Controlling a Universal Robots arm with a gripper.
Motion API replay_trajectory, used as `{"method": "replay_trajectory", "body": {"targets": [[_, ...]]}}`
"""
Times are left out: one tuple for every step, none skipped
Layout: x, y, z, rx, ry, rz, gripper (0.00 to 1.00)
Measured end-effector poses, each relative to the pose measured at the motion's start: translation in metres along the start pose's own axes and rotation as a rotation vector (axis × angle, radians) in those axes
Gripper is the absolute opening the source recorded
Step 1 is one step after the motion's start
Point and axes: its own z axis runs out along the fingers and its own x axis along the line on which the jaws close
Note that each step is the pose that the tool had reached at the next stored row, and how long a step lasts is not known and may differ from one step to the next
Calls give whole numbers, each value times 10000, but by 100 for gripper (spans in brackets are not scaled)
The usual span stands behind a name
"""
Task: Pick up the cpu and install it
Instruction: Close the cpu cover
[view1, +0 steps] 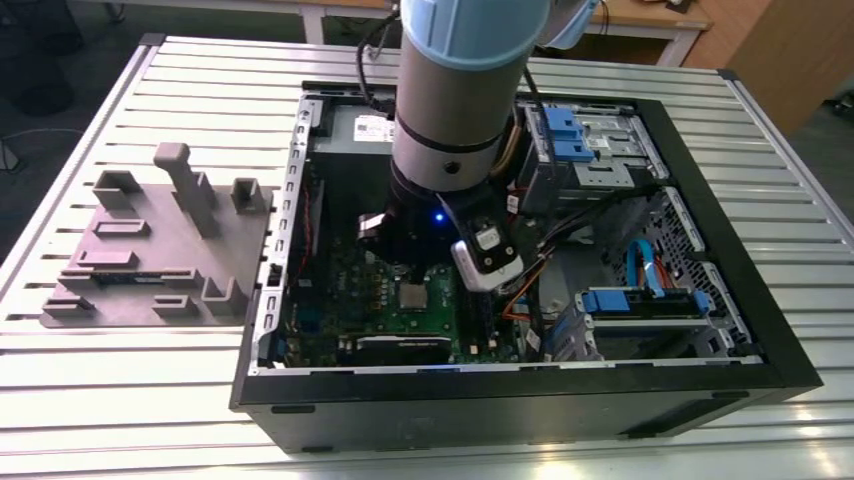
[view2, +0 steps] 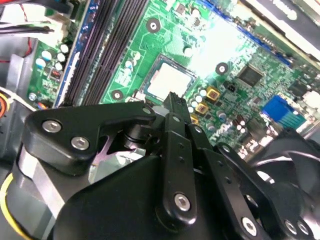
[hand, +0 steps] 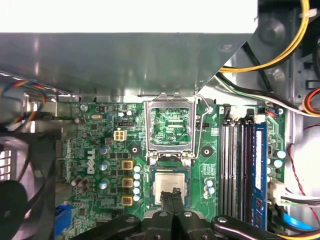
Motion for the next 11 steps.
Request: {"method": "replay_trajectory", "body": {"targets": [[1, 1, -22, 1, 1, 0, 10], [1, 1, -43, 1, 0, 0, 10], [2, 2, -62, 0, 0, 0, 10], [3, 2, -80, 0, 0, 0, 10], [4, 3, -98, 1, 1, 0, 10], [4, 3, -111, 1, 1, 0, 10], [4, 3, -112, -1, 0, 0, 10], [4, 4, -112, -3, -1, 0, 10], [4, 4, -112, -4, -2, 0, 10], [4, 4, -113, -2, -1, 0, 10], [4, 3, -115, 0, 0, 0, 10]]}}
